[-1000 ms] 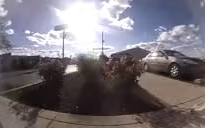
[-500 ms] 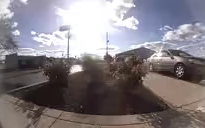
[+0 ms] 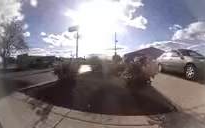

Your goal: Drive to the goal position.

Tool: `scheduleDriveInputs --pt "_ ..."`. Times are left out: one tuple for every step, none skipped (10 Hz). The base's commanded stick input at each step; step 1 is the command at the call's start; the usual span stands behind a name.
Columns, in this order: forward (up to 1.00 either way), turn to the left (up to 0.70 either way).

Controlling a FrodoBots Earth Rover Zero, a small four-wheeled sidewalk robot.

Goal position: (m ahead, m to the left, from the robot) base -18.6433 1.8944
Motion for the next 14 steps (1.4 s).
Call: scheduleDriveInputs --pt "0.00 0.45" --pt "0.00 0.45" --pt "0.00 0.45" --pt "0.00 0.45" --pt "0.00 0.45" --pt "0.00 0.45" --pt "0.00 0.45" --pt "0.00 0.45" --pt "0.00 0.45" --pt "0.00 0.45" --pt "0.00 0.45" --pt "0.00 0.45" --pt "0.00 0.45" --pt "0.00 0.45"
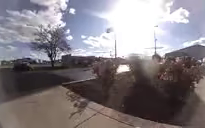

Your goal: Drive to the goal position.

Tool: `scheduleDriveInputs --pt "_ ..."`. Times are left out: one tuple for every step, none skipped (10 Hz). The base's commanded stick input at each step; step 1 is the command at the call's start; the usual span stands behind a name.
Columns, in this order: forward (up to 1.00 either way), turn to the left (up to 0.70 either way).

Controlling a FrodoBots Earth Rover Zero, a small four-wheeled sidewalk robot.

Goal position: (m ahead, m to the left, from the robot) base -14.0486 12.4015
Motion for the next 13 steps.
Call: scheduleDriveInputs --pt "0.00 0.45" --pt "0.00 0.45" --pt "0.00 0.45" --pt "0.00 0.45" --pt "0.00 0.45" --pt "0.00 0.45" --pt "0.00 0.45" --pt "0.00 0.45" --pt "0.00 0.45" --pt "0.00 0.45" --pt "0.00 0.45" --pt "0.00 0.45" --pt "0.00 0.45"
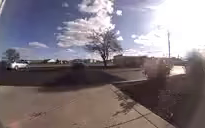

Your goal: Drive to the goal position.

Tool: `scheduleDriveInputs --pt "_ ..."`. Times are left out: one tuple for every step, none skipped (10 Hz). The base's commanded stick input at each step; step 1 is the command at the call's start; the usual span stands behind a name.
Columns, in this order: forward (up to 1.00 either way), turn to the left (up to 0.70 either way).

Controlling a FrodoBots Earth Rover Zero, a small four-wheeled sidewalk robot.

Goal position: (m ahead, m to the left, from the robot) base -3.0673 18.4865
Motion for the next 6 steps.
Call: scheduleDriveInputs --pt "0.00 0.45" --pt "0.00 0.45" --pt "0.00 0.45" --pt "0.00 0.45" --pt "0.00 0.45" --pt "0.00 0.45"
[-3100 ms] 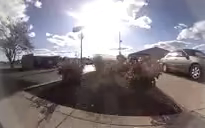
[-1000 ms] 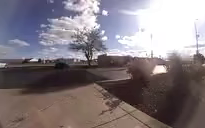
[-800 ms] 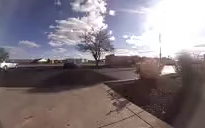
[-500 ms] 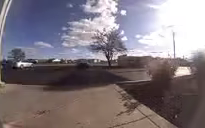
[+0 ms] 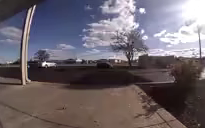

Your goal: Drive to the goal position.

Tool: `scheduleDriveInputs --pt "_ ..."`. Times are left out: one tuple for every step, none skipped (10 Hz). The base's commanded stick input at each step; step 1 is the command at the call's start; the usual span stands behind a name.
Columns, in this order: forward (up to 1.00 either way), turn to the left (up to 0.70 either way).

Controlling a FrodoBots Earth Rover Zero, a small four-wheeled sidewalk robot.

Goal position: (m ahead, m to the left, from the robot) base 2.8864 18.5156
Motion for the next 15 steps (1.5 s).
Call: scheduleDriveInputs --pt "0.00 0.45" --pt "0.00 0.45" --pt "0.00 0.45" --pt "0.00 0.45" --pt "0.00 0.45" --pt "0.00 0.45" --pt "0.00 0.45" --pt "0.00 0.45" --pt "0.00 0.45" --pt "0.00 0.45" --pt "0.00 0.45" --pt "0.00 0.45" --pt "0.00 0.45" --pt "0.00 0.45" --pt "0.00 0.45"
